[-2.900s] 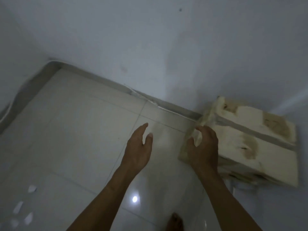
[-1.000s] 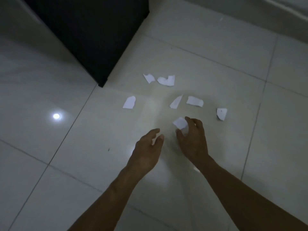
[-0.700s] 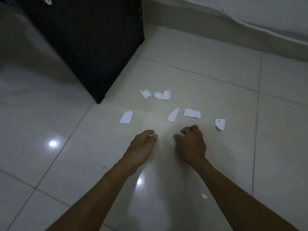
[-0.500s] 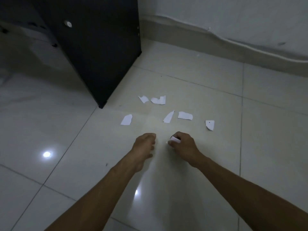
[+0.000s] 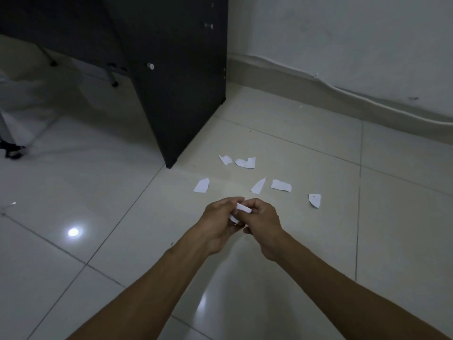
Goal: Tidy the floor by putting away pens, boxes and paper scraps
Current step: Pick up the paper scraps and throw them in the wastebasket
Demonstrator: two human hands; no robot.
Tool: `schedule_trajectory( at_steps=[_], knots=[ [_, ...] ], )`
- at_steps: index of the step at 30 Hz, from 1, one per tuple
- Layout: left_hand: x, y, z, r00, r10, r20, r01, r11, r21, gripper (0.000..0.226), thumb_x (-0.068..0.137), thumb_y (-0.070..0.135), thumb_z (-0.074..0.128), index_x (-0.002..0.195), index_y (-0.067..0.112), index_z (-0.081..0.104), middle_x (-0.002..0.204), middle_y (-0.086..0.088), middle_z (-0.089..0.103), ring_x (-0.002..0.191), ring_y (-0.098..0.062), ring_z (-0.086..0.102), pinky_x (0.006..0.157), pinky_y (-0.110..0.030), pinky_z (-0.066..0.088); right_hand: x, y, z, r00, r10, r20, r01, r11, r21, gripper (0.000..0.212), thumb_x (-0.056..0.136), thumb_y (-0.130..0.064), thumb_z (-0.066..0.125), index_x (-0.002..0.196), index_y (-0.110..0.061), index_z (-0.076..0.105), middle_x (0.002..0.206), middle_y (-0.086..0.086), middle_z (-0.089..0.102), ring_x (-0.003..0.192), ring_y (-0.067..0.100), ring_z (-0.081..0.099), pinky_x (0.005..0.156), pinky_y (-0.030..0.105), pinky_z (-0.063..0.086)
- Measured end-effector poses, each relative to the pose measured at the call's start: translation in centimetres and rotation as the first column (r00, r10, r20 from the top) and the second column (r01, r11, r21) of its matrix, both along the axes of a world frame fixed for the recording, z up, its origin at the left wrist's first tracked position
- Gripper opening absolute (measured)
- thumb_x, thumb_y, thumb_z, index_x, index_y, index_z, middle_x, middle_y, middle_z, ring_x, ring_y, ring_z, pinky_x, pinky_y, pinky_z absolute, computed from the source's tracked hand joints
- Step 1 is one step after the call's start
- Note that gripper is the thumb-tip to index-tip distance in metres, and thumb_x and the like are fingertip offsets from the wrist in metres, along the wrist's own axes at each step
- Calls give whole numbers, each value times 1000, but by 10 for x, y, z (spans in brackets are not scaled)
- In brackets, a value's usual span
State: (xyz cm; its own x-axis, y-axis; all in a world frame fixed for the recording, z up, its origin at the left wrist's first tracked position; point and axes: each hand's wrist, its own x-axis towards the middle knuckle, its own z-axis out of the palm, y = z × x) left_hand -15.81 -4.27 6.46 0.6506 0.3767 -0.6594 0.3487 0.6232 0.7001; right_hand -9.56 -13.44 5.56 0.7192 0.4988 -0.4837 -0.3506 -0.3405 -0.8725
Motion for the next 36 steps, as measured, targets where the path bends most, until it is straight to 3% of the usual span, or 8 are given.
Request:
schedule_trajectory(
  at_steps=[7,13,17,21,26,29,31,36],
  knots=[
    [-3,7,-26,1000,0,-16,-1,998,-56,21,88,3,55,103,-5,67,107,-24,70,102,-32,68,94,-42,53,4,6,-24,998,41,45,-41,999,-3,10,81,-13,71,79,-6,64,68,7,64,46,-2,55,45,11,40],
    [9,32,-48,985,169,-34,-171,982,-76,24,97,6,41,98,-2,64,96,-21,70,87,-29,68,87,-44,54,24,22,-47,991,67,118,-62,997,-48,18,78,-26,74,91,-15,69,82,-2,68,68,2,60,57,14,44],
    [17,45,-59,966,255,-44,-258,961,-103,23,100,9,37,103,1,59,96,-16,67,86,-27,69,82,-41,53,66,34,-65,912,100,398,-4,972,-235,28,81,-24,71,108,-18,67,105,2,67,87,12,60,80,23,48],
    [18,51,-75,950,302,-78,-311,940,-138,25,100,9,38,116,1,55,97,-17,66,87,-28,68,83,-41,51,103,58,-72,808,166,566,-6,962,-273,37,84,-15,67,120,-11,61,124,7,59,105,15,56,85,16,38],
    [16,58,-89,943,319,-92,-330,931,-158,25,100,8,39,121,2,52,99,-16,65,89,-28,67,89,-44,51,137,85,-104,538,639,549,-213,734,-645,54,91,-14,53,142,-8,37,153,14,29,141,31,24,114,36,21],
    [15,60,-89,945,313,-90,-324,932,-162,24,99,5,38,119,4,52,101,-17,65,92,-29,67,95,-44,49,137,81,-117,318,721,616,-107,672,-733,41,88,-11,52,128,-4,53,135,21,50,120,42,45,93,49,41],
    [16,62,-88,950,298,-94,-309,938,-157,23,99,5,38,117,7,53,105,-18,65,93,-29,66,96,-43,48,130,77,-120,171,710,683,6,692,-722,29,83,-9,58,111,-6,62,113,18,61,94,41,56,72,44,45],
    [21,60,-84,952,288,-99,-300,945,-132,24,99,5,39,117,11,53,107,-17,64,93,-28,66,95,-42,49,114,67,-125,-121,714,689,86,699,-710,21,72,2,59,92,-5,62,74,12,58,65,30,54,62,37,42]
  ],
)
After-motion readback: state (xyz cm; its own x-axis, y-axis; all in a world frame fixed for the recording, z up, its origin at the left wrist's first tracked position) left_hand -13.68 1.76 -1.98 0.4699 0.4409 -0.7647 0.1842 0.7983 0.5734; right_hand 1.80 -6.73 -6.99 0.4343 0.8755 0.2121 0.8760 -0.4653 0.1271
